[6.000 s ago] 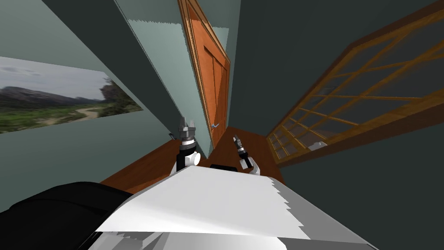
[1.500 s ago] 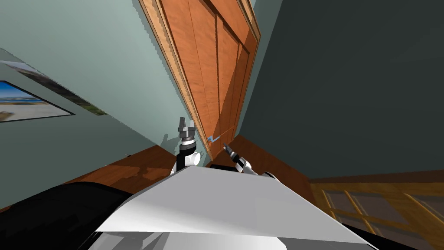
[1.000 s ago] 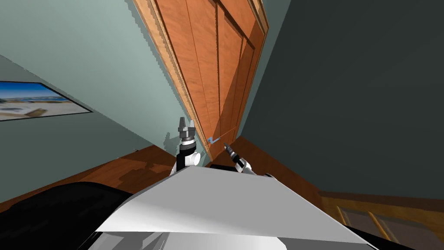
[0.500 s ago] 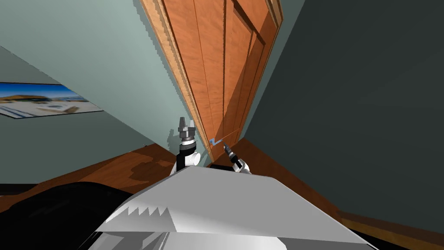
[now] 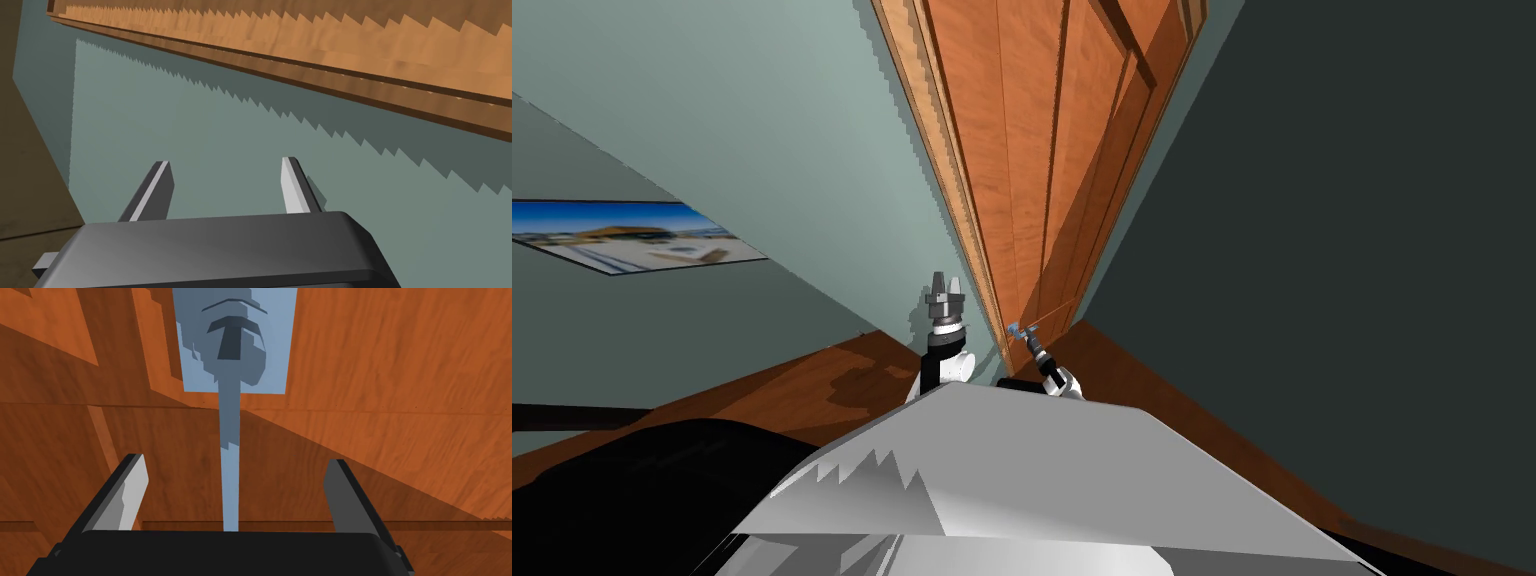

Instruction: Push the door open

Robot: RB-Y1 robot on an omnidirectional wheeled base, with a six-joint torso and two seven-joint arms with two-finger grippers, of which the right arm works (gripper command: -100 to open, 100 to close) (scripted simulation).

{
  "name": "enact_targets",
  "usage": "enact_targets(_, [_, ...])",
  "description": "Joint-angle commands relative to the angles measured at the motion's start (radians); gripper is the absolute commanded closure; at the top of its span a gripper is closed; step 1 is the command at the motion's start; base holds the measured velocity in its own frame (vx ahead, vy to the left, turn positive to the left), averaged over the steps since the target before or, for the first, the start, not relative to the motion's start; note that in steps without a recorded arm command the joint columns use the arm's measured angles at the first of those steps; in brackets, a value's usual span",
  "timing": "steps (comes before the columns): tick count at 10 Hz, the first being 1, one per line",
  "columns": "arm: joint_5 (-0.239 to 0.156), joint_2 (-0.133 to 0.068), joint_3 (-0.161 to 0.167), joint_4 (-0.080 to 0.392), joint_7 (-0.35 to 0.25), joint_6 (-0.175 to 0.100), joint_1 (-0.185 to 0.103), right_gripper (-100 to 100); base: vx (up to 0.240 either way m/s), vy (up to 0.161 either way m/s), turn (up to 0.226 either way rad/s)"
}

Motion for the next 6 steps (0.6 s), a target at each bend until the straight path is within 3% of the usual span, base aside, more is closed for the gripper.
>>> enact_targets(1, [0.001,-0.001,0.0,-0.002,-0.002,0.001,0.001,100,-0.003,-0.033,0.003])
enact_targets(6, [0.001,-0.001,0.0,-0.002,-0.002,0.001,0.001,100,0.001,-0.008,0.007])
